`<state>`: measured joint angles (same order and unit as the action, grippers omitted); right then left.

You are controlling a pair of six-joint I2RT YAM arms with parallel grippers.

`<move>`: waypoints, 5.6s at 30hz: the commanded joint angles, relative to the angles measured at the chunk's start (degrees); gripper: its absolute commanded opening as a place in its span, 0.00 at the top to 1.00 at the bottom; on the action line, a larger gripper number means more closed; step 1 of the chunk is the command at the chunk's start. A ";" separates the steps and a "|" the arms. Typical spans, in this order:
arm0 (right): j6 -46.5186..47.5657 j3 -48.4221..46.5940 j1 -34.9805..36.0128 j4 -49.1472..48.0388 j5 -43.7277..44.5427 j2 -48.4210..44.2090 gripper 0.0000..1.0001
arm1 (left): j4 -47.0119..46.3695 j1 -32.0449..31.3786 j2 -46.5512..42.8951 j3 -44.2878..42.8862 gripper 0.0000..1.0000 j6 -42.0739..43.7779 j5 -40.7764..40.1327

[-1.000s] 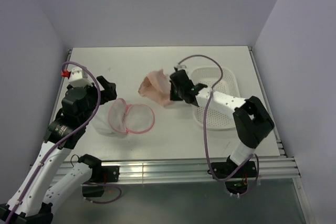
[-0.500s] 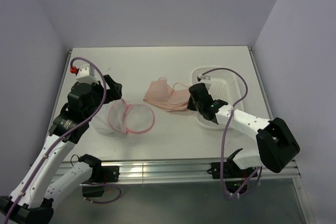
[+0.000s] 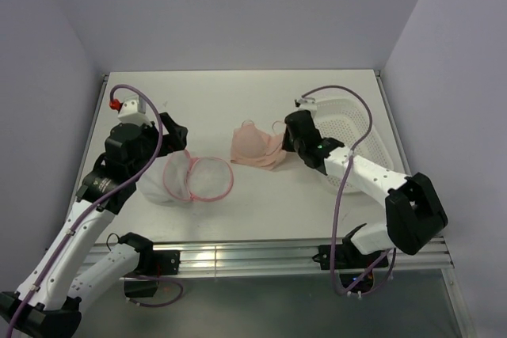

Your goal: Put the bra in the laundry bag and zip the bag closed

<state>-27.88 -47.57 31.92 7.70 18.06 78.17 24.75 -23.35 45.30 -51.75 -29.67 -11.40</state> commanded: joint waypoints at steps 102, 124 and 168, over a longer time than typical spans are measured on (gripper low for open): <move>-36.37 5.47 0.95 -36.70 -16.04 24.48 0.16 | -31.61 -14.44 67.20 -9.34 0.96 -6.80 -7.50; -32.68 1.71 0.95 -46.56 -19.45 26.15 0.28 | -31.08 -14.88 68.61 -10.22 1.00 -5.93 -4.07; -29.43 1.69 -0.11 -33.20 -27.46 10.79 0.99 | 36.06 -16.81 40.67 -26.31 0.48 -9.08 -40.63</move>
<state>-58.35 -47.42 31.88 -26.89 -5.85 93.73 45.17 -40.05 86.65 -80.51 -36.21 -45.30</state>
